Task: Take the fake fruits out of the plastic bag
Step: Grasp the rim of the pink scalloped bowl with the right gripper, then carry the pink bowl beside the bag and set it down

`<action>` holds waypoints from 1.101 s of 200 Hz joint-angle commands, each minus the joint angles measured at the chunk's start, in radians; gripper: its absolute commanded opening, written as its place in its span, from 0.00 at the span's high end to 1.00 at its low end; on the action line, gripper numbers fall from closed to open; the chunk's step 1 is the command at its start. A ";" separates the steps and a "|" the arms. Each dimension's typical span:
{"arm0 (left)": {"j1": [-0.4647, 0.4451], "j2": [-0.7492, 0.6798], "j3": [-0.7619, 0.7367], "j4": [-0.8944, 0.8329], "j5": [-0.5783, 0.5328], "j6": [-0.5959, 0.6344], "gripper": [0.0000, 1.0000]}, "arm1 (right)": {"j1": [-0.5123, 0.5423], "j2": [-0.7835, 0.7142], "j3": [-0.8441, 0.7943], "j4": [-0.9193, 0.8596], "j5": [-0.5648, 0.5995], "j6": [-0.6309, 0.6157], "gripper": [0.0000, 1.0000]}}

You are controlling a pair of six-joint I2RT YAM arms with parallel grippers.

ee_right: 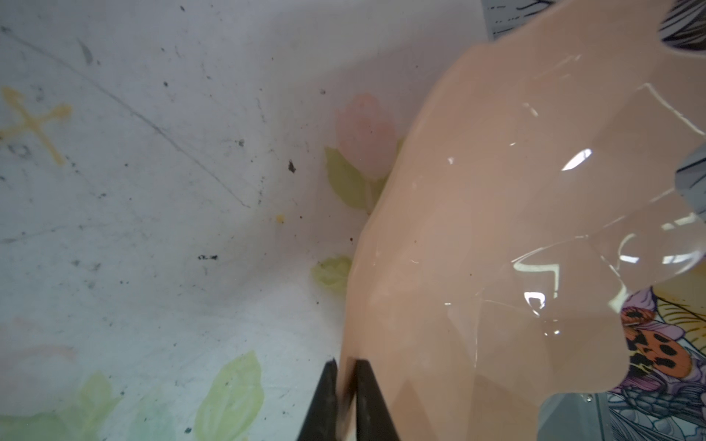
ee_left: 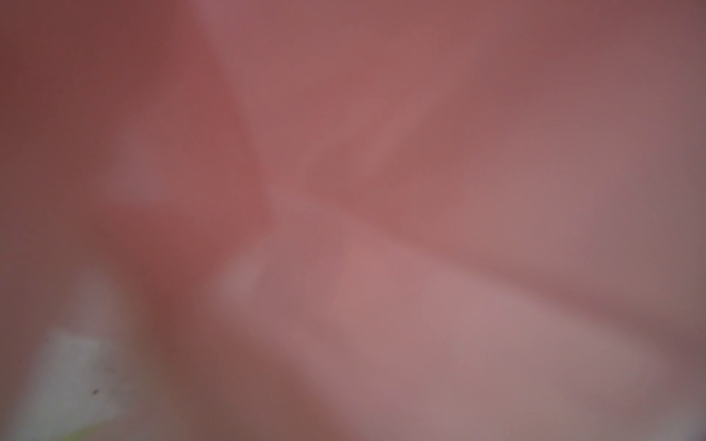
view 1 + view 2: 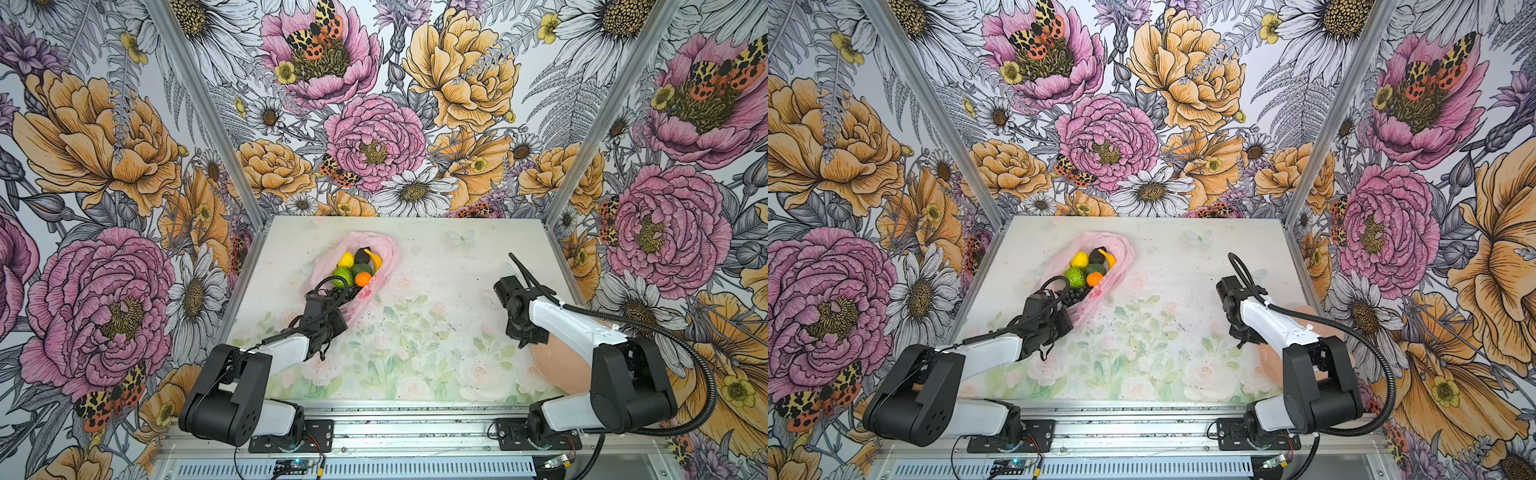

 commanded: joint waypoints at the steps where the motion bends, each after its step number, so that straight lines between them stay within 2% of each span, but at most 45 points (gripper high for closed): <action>1: 0.010 0.008 -0.004 0.002 0.020 0.011 1.00 | 0.015 -0.012 0.022 0.011 -0.023 -0.006 0.91; 53: 0.014 0.006 -0.004 0.001 0.020 0.010 1.00 | 0.107 0.004 0.069 0.025 -0.047 -0.014 0.97; 97: 0.016 -0.006 -0.006 -0.003 0.014 0.009 1.00 | 0.239 0.076 0.168 0.024 -0.066 -0.005 1.00; 145: 0.019 -0.009 -0.007 -0.003 0.013 0.010 1.00 | 0.454 0.271 0.394 0.025 -0.086 -0.017 1.00; 188: 0.022 -0.022 -0.014 -0.002 0.005 0.010 1.00 | 0.592 0.451 0.590 0.024 -0.129 -0.069 1.00; 220: 0.025 -0.030 -0.017 0.000 -0.002 0.011 1.00 | 0.674 0.520 0.679 0.024 -0.161 -0.112 1.00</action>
